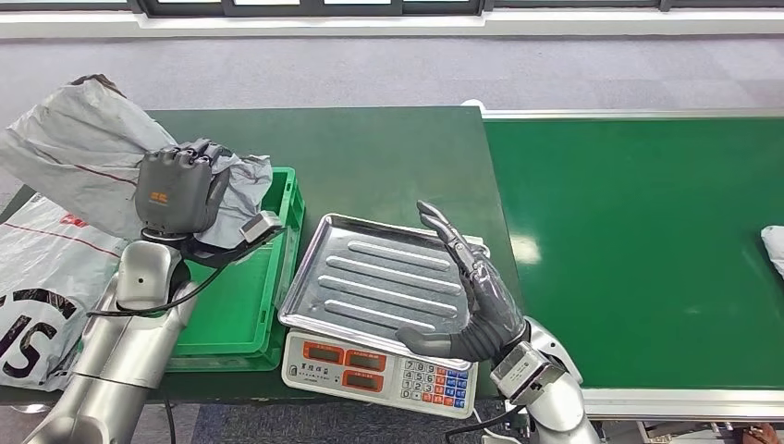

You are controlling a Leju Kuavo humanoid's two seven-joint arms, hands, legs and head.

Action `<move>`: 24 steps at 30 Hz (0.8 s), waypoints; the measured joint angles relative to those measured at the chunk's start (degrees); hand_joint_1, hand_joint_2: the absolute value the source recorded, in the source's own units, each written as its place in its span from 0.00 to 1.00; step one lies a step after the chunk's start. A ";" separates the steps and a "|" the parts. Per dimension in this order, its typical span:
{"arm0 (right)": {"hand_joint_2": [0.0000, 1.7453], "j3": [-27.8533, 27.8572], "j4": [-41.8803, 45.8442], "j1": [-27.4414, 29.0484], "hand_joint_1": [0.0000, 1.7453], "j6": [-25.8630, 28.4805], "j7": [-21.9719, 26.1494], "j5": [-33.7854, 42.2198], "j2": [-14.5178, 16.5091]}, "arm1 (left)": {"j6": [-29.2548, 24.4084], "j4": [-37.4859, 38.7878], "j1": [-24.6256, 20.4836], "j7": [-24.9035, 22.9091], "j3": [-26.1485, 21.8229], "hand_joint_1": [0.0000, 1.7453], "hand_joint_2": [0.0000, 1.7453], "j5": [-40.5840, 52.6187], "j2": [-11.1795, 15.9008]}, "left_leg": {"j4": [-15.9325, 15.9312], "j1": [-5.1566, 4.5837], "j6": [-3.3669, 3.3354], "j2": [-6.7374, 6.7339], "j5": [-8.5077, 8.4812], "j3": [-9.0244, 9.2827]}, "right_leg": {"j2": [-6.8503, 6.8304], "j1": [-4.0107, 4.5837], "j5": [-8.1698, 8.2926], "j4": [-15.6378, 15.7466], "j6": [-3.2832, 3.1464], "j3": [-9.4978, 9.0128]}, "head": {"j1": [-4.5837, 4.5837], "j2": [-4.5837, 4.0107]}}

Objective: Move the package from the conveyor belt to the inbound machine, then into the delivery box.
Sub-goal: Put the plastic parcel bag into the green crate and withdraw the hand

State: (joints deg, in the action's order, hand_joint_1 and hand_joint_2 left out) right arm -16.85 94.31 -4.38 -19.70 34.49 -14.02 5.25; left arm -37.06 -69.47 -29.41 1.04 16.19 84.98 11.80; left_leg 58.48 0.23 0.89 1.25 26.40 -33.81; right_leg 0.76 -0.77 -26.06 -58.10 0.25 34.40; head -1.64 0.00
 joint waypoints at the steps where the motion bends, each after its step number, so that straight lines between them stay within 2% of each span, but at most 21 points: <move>1: 1.00 0.00 0.00 0.05 0.00 0.00 0.00 0.05 -0.01 | 0.08 0.42 0.15 -0.16 -0.29 1.00 1.00 0.07 0.00 | 0.00 -0.01 0.00 -0.01 0.00 -0.01 | 0.00 -0.01 0.00 0.00 0.00 0.00 | 0.00 0.00; 5: 1.00 0.00 0.00 0.33 0.00 0.37 0.04 0.47 -0.27 | 0.06 4.60 0.09 -3.92 -1.05 1.00 1.00 0.47 0.11 | 0.01 -0.03 -0.01 -0.01 0.01 -0.02 | 0.01 -0.03 0.00 0.01 0.00 0.03 | 0.00 0.00; 10: 1.00 0.00 0.01 1.54 0.00 0.85 0.26 0.65 -1.12 | -2.03 17.62 -2.34 -9.95 -1.24 1.00 1.00 0.52 0.67 | 0.00 -0.02 0.00 -0.07 0.00 -0.01 | 0.04 -0.01 0.01 0.01 -0.01 0.07 | 0.00 0.00; 13: 1.00 0.00 0.02 2.16 0.00 1.00 0.26 0.67 -1.73 | -2.42 24.53 -3.64 -10.22 -1.74 1.00 1.00 0.52 1.10 | 0.00 0.00 0.01 -0.13 0.00 -0.02 | 0.09 0.01 0.02 0.00 -0.02 0.09 | 0.01 0.00; 14: 1.00 0.00 0.02 2.26 0.00 1.02 0.26 0.68 -1.92 | -2.42 26.25 -3.91 -10.02 -2.00 0.81 1.00 0.52 1.19 | 0.00 0.01 0.01 -0.13 0.00 -0.02 | 0.10 0.02 0.02 0.00 -0.02 0.09 | 0.01 0.00; 15: 1.00 0.00 0.02 2.30 0.00 1.03 0.26 0.71 -2.11 | -2.41 27.75 -4.10 -9.82 -2.25 0.57 1.00 0.52 1.23 | 0.00 0.01 0.01 -0.13 0.00 -0.03 | 0.10 0.02 0.02 0.00 -0.02 0.10 | 0.00 0.00; 17: 1.00 0.00 0.01 2.15 0.00 1.02 0.26 0.75 -2.39 | -2.37 29.88 -4.24 -9.62 -2.57 0.07 0.50 0.52 1.27 | 0.00 0.01 0.01 -0.12 0.00 -0.04 | 0.10 0.01 0.02 0.00 -0.02 0.10 | 0.00 0.00; 18: 1.00 0.00 0.01 1.99 0.00 1.01 0.26 0.78 -2.51 | -2.32 30.66 -4.26 -9.58 -2.67 0.01 0.25 0.53 1.26 | 0.00 0.00 0.01 -0.11 0.00 -0.05 | 0.10 0.01 0.02 0.00 -0.02 0.10 | 0.00 0.00; 19: 1.00 0.00 -0.01 1.79 0.00 0.98 0.26 0.79 -2.59 | -2.24 31.26 -4.27 -9.58 -2.72 0.00 0.00 0.53 1.25 | 0.00 0.00 0.01 -0.11 0.00 -0.06 | 0.10 0.01 0.02 0.00 -0.02 0.10 | 0.00 0.00; 24: 1.00 0.00 -0.01 1.38 0.00 1.12 -0.19 1.21 -2.78 | -1.87 31.63 -4.05 -7.90 -4.39 0.00 0.00 0.52 0.67 | 0.01 -0.01 0.00 -0.09 0.00 -0.06 | 0.08 0.00 0.02 0.00 -0.02 0.11 | 0.00 0.00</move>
State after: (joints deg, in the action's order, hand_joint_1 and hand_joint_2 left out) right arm -16.85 94.31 -3.00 -18.58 34.30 -12.81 2.46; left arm -38.93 -37.84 -33.46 -6.87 11.80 85.50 12.47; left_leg 58.49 0.22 0.90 1.16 26.40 -33.87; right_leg 0.85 -0.78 -26.04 -58.10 0.23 34.51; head -1.64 0.00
